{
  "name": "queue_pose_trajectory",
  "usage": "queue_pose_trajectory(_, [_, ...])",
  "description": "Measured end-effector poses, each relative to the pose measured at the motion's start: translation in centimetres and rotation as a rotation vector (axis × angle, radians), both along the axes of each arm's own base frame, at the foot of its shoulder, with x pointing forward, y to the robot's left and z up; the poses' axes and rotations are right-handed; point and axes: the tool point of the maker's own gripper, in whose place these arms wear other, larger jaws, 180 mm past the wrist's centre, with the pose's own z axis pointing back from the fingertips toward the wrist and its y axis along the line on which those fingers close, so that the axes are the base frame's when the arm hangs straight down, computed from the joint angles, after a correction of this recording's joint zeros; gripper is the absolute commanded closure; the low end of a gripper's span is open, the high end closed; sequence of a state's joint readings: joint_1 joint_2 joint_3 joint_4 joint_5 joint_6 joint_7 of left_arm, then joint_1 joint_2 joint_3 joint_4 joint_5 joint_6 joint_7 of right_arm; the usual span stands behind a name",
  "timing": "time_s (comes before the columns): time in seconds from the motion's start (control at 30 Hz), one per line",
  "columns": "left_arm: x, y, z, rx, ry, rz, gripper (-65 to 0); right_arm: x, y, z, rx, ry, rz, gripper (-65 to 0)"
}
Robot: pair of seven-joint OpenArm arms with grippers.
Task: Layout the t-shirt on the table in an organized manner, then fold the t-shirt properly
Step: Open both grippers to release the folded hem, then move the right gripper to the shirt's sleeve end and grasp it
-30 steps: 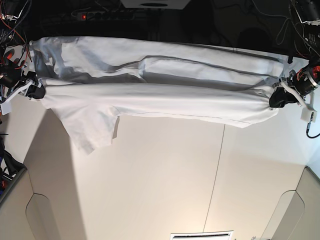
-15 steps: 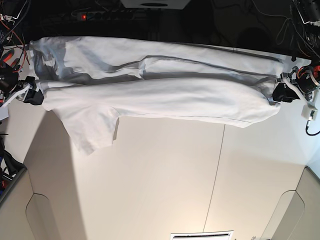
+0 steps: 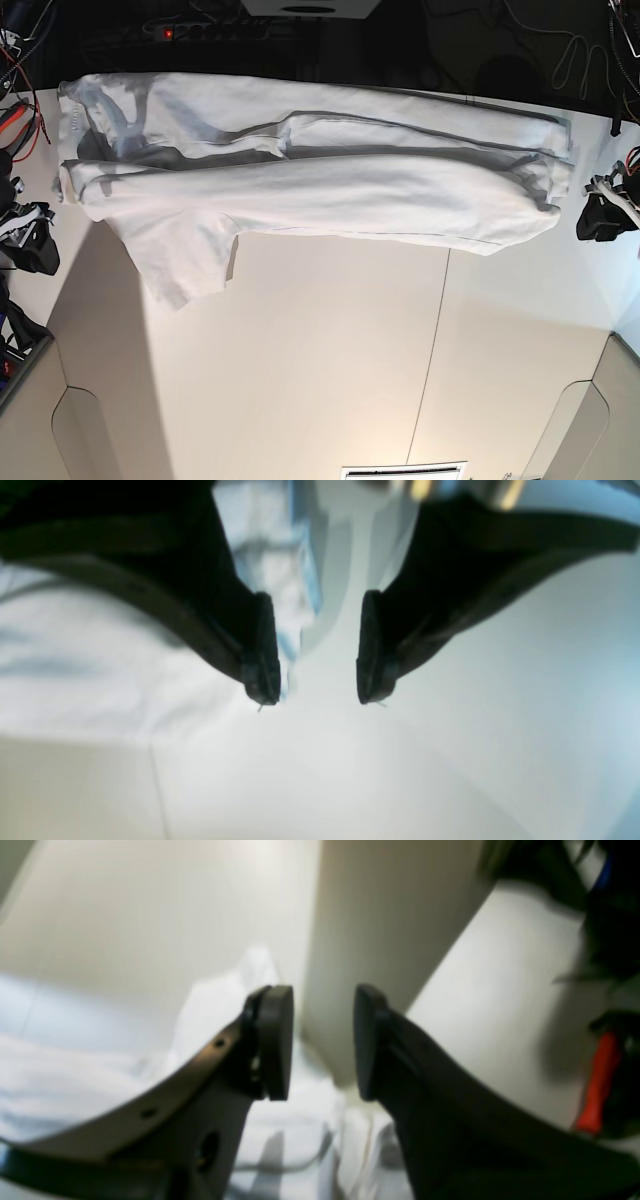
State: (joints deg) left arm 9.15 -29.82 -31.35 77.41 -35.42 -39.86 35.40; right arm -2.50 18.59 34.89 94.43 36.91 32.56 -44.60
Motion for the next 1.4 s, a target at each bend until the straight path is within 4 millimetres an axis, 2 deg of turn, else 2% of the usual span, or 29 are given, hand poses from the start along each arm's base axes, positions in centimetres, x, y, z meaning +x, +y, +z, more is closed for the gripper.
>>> queue_pose_trajectory(0.07, [0.3,-0.2,0.3,-0.007,-0.033,0.005,-28.8,0.9,-0.3,0.3,-0.013,-0.008,-0.015,-20.6])
queue_pose_trajectory(0.13, [0.6,-0.7,0.3,-0.022,-0.048,0.009,-28.8,2.1,0.4,0.2,0.009,-0.018,-0.002,-20.7])
queue_pose_trajectory(0.2, [1.0,-1.3,0.2,-0.045,-0.063,0.012,-28.8,3.4,1.4,-0.7,0.015,-0.007,0.030,-24.2])
queue_pose_trajectory(0.3, [1.9,-2.3,0.3,-0.076,-0.088,0.019,-28.8,5.1,3.1,-3.9,0.017,0.055,0.065,-33.0])
queue_pose_trajectory(0.33, [2.1,-2.6,0.3,-0.085,-0.094,0.020,-28.8,5.5,3.8,-5.0,0.023,0.075,0.082,-33.8])
queue_pose_trajectory(0.53, [2.0,-3.4,-0.2,-0.108,-0.089,0.023,-28.8,7.3,7.0,-11.1,0.032,0.201,0.143,-33.8])
queue_pose_trajectory(0.67, [2.0,-3.4,-0.2,-0.109,-0.093,0.024,-28.8,7.4,9.0,-13.1,0.066,0.253,0.157,-32.1])
queue_pose_trajectory(0.73, [2.0,-3.4,-0.2,-0.109,-0.091,0.024,-28.8,7.5,10.2,-13.2,0.086,0.251,0.166,-24.4])
queue_pose_trajectory(0.9, [2.0,-3.4,-0.2,-0.109,-0.090,0.023,-28.8,8.1,12.4,-12.6,0.124,0.222,0.184,0.0])
queue_pose_trajectory(1.1, [1.9,-3.4,-0.4,-0.108,-0.078,0.021,-28.8,8.9,12.7,-10.1,0.073,0.197,0.229,0.0])
queue_pose_trajectory(1.2, [1.8,-3.4,-0.5,-0.108,-0.075,0.021,-28.8,8.3,13.0,-9.0,0.021,0.242,0.282,0.0])
queue_pose_trajectory(1.3, [1.9,-3.4,-0.4,-0.107,-0.075,0.021,-28.8,8.0,13.9,-6.8,0.020,0.204,0.314,0.0])
queue_pose_trajectory(1.4, [1.9,-3.5,-0.4,-0.112,-0.077,0.021,-28.8,6.5,15.1,-5.2,0.031,0.160,0.351,0.0])
